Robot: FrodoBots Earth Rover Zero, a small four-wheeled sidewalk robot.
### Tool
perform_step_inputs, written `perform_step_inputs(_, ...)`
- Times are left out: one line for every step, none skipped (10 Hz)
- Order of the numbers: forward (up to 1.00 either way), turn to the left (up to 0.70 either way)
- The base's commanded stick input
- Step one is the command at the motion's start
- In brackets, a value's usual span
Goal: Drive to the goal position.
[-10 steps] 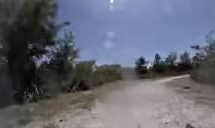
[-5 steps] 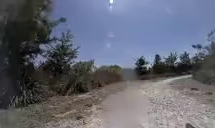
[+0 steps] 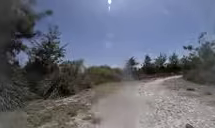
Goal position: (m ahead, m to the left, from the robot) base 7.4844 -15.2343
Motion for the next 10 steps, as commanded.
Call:
perform_step_inputs(0.70, -0.14)
perform_step_inputs(0.70, -0.14)
perform_step_inputs(0.70, -0.06)
perform_step_inputs(0.70, 0.00)
perform_step_inputs(0.70, 0.00)
perform_step_inputs(0.70, 0.00)
perform_step_inputs(0.70, 0.00)
perform_step_inputs(0.70, 0.00)
perform_step_inputs(0.70, 0.00)
perform_step_inputs(0.70, 0.00)
